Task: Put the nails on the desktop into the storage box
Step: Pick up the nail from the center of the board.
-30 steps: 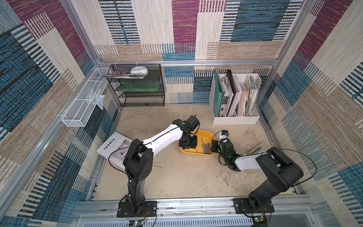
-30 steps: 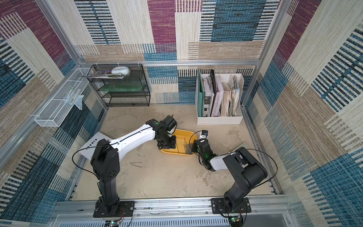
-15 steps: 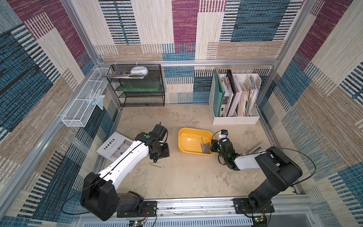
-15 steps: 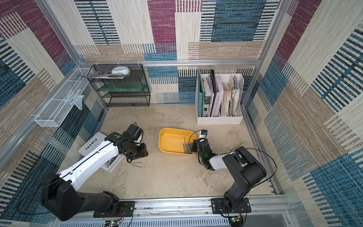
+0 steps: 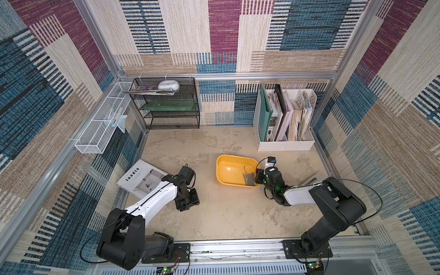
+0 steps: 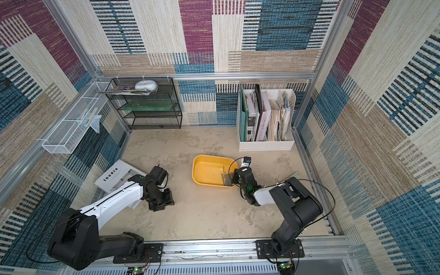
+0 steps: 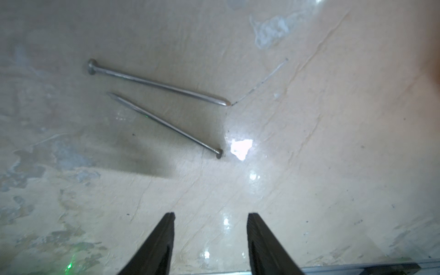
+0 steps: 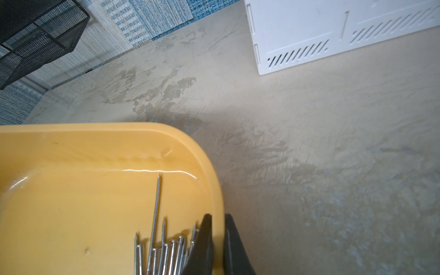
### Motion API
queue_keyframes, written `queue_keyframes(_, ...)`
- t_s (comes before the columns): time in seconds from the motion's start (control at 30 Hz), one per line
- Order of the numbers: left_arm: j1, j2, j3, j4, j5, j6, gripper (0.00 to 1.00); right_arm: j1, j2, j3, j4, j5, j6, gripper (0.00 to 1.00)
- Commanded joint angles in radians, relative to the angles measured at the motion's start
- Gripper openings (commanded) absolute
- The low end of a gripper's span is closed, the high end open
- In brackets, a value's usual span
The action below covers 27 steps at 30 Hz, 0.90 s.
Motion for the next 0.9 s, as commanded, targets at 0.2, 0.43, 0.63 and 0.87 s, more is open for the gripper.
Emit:
queue_keyframes(0.2,0.061,0.027,-0.038,0.055,-0.018,-0.087,0.55,0.000,0.008,-0.001,-0.058,0.000,-0.022,0.00)
queue_keyframes(0.43,0.089,0.019,-0.042,0.095,-0.021,-0.152,0.55,0.000,0.013,0.006,-0.064,-0.004,-0.034,0.00)
queue_keyframes(0.63,0.102,0.086,-0.018,0.082,-0.054,-0.155,0.55,0.001,0.014,0.007,-0.059,-0.010,-0.042,0.00)
queue_keyframes(0.87,0.129,0.177,-0.013,0.101,-0.079,-0.144,0.54,-0.002,0.011,0.001,-0.053,-0.013,-0.049,0.00)
